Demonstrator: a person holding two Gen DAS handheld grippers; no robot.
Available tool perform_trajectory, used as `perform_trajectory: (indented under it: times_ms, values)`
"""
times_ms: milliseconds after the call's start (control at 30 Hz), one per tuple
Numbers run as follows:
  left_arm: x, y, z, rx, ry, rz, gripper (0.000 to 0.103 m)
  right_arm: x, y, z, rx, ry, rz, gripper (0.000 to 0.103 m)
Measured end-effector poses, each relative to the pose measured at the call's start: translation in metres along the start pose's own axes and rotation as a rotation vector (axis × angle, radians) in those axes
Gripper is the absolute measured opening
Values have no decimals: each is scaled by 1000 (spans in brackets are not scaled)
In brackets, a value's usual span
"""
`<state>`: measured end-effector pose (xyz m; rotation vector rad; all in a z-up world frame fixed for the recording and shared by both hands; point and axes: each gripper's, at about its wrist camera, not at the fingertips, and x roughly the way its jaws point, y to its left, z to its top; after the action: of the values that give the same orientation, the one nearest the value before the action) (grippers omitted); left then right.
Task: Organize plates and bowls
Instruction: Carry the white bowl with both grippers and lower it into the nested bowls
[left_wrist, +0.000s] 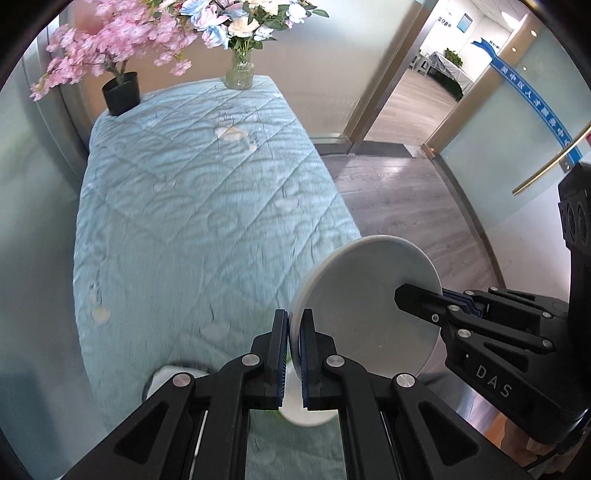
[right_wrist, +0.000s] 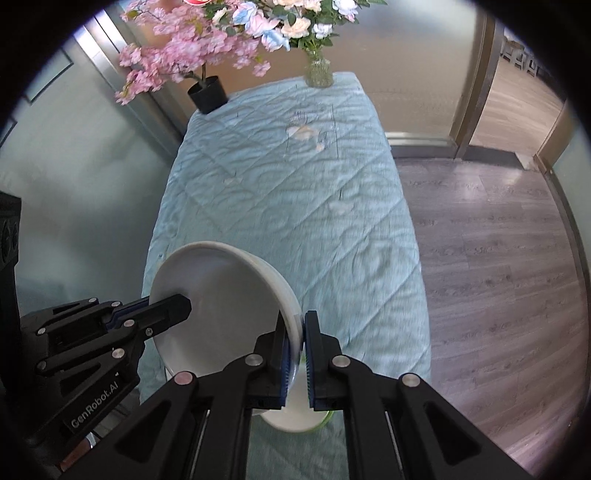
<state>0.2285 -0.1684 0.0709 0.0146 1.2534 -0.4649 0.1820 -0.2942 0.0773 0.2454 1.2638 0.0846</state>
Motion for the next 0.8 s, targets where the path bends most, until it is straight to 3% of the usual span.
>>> perform_trajectory:
  times_ms: [167, 333, 800]
  values:
    - [5, -4, -46, -26, 49, -11, 2, 4, 2, -38, 17, 44, 18, 7]
    - [8, -10, -70, -36, 73, -21, 2, 6, -1, -64, 35, 69, 22, 7]
    - [37, 7, -101, -94, 132, -38, 2, 29, 0, -92, 46, 131, 16, 7]
